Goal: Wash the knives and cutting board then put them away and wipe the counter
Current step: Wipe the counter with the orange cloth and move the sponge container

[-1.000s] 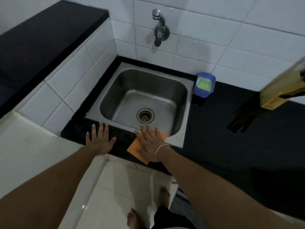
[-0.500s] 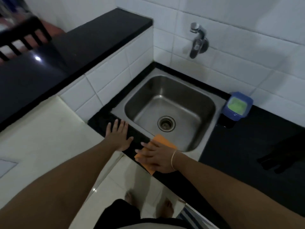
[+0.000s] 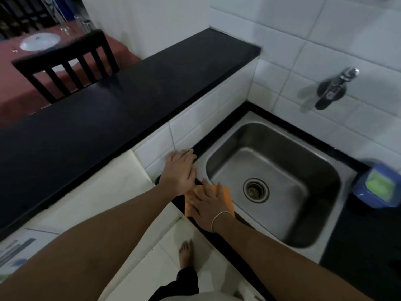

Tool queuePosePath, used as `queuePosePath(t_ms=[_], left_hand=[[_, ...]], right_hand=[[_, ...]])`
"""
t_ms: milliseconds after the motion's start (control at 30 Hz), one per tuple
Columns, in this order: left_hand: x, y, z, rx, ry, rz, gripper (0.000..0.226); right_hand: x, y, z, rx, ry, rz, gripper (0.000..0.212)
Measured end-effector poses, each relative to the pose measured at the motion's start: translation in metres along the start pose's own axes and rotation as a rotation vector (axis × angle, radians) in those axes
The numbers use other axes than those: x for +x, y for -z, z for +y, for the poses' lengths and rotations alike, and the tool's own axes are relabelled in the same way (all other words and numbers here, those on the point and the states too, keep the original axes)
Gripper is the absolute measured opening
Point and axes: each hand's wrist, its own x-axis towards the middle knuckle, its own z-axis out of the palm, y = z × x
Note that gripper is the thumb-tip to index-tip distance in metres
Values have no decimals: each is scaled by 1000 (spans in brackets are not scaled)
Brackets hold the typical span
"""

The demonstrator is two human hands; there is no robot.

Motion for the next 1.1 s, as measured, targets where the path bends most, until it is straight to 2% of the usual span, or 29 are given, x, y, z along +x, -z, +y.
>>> queuePosePath(t_ms=[167,333,433,533,633,667,700,733,800,867,933,1033,1100], left_hand=[[36,-4,3,-90,-87,136,45],[53,-11,19,-176,-197,126,42],[60,-9,41,-212,-259,96,38],[70,-7,66,-189,-275,-95,46],[79,0,103,-181,-206,-448,51],[81,7,129,-222,-183,-576,52],[81,7,138,-288,-131,-681,51],[82,9,148,-339,-100,-753,46],[83,11,171,-411,-81,-781,35],[92,22,193,-484,-36,-654,31],[105,40,213,-490,-6,-515,28],[121,64,234,-512,29,-464,28],[128,78,243,-696,112,-457,23]], right_hand=[[49,10,3,270,-297,14,59],[52,12,14,516,-494,43,63],[30,24,31,628,-575,-39,45],[-5,32,47,602,-570,-155,32],[-36,40,67,580,-559,-248,6],[-53,48,80,562,-568,-236,15],[-57,55,85,575,-575,-214,16],[-60,64,92,574,-587,-172,8],[-75,87,108,524,-613,-79,29],[-90,114,122,562,-599,67,44],[-103,139,139,698,-633,230,39],[-118,168,161,805,-689,403,30],[-127,187,170,863,-691,489,36]])
